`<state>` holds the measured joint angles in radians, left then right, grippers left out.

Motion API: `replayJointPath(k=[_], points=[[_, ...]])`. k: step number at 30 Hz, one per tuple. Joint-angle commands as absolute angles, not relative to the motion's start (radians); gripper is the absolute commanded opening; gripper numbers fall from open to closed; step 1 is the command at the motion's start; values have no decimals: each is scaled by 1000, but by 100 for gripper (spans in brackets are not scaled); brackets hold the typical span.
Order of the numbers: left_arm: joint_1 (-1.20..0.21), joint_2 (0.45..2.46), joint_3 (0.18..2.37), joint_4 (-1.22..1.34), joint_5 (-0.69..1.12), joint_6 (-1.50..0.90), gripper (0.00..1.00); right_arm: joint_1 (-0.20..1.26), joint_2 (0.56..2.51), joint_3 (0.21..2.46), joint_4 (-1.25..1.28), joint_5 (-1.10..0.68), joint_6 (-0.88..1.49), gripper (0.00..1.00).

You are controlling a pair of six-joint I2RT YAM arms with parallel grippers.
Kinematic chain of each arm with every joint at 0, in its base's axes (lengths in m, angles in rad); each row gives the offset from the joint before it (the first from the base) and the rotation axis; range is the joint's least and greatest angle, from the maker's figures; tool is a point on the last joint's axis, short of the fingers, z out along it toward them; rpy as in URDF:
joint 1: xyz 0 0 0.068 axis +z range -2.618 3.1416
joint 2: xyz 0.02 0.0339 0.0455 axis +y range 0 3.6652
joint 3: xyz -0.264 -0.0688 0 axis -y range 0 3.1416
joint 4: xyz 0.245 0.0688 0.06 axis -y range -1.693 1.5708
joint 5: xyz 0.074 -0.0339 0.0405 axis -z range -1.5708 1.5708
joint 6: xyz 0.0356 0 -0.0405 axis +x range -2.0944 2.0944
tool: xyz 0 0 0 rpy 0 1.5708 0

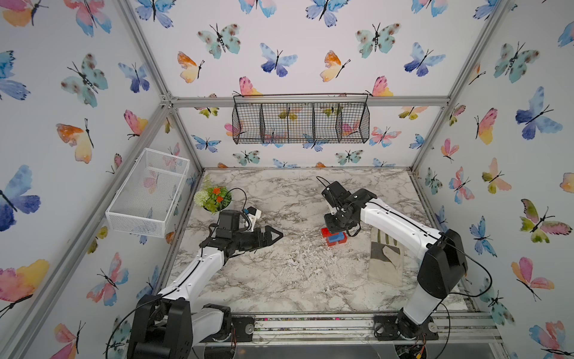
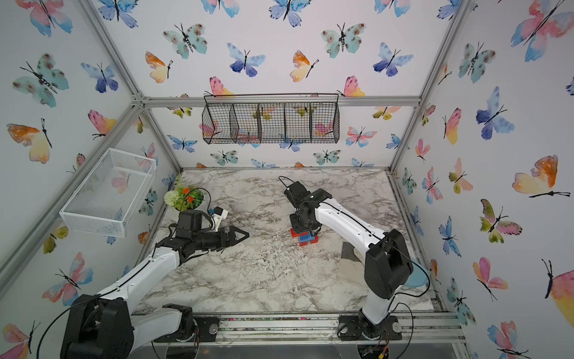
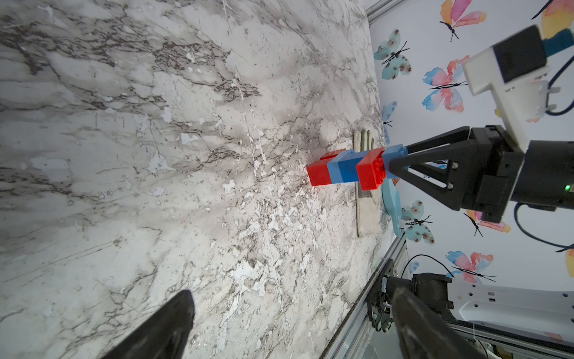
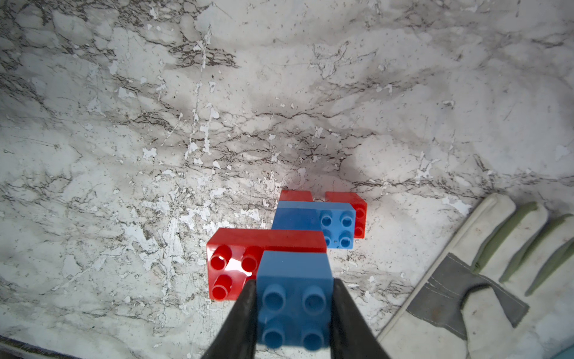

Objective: Assemble a giraffe with lego
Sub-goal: Assemble the lego brick with the lego brick.

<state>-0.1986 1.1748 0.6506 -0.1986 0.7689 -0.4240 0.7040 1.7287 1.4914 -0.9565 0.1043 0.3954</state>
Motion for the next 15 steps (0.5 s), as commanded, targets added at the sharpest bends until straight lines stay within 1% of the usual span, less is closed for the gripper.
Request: replayJointPath(k=[1,15], points=[[-203,1182,646,-193,796,-420,98,695,1732,1470,-980,101,383,32],[-204,1179,646,-194,796,-421,98,683,1734,1434,-977,77,373,32]])
